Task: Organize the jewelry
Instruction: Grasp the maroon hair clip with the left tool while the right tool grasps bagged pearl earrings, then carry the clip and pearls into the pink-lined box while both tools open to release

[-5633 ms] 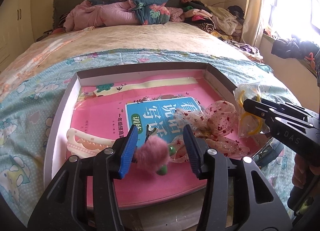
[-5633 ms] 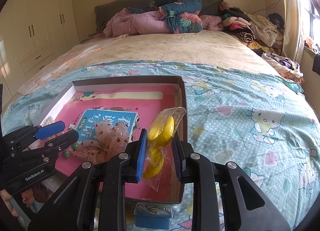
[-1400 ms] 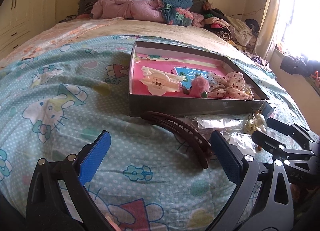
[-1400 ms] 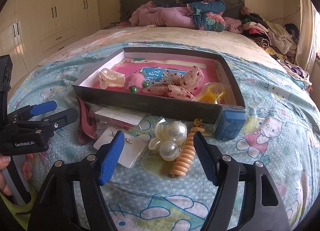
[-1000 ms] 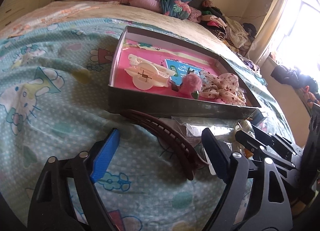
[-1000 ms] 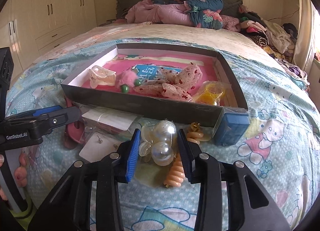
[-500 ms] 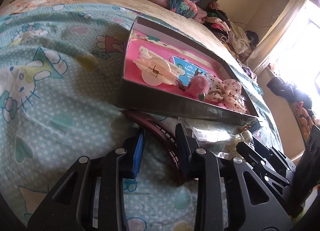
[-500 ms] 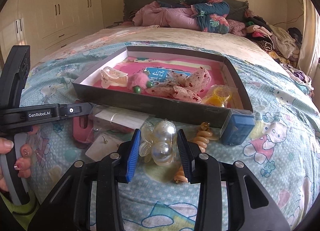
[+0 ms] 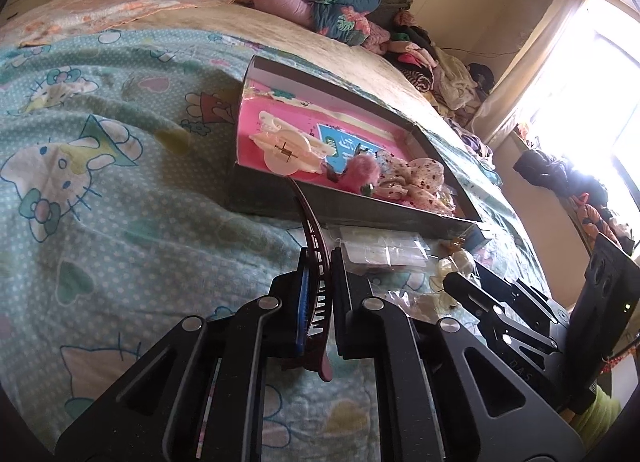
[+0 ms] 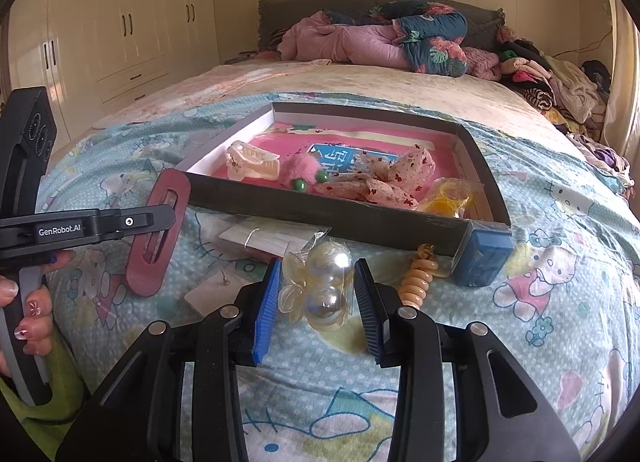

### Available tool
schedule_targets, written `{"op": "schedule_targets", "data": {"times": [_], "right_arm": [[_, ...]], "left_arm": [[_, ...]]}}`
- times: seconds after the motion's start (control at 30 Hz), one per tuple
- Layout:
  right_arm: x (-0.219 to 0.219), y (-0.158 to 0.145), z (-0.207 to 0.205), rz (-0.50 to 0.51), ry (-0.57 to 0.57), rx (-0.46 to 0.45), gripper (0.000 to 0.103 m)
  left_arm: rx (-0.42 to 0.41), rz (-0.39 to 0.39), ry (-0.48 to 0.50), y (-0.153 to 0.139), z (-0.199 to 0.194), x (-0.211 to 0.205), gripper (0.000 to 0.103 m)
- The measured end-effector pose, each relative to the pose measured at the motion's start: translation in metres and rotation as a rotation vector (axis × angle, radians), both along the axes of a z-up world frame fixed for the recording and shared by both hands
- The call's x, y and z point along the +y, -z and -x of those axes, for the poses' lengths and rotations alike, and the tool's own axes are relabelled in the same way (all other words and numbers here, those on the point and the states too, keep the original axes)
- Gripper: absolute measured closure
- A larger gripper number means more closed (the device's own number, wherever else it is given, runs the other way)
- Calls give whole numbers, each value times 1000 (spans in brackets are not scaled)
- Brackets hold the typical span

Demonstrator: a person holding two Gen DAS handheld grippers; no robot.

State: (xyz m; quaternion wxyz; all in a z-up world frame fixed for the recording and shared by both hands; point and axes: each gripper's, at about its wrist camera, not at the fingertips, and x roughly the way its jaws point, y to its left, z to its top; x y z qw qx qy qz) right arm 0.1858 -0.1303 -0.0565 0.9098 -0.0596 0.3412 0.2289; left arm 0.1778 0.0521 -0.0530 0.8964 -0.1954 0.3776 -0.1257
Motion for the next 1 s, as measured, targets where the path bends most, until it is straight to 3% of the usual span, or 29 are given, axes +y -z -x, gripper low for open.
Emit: {"op": "schedule_targets", "data": {"times": [0.57, 1.0], "right_arm": [[-34, -15, 1, -43, 85, -25, 68], [-51, -28, -17, -67, 128, -49, 68]], "left_arm": [[-95, -96, 73, -27, -4, -42, 99], [-120, -121, 133, -32, -39, -73, 99]]}}
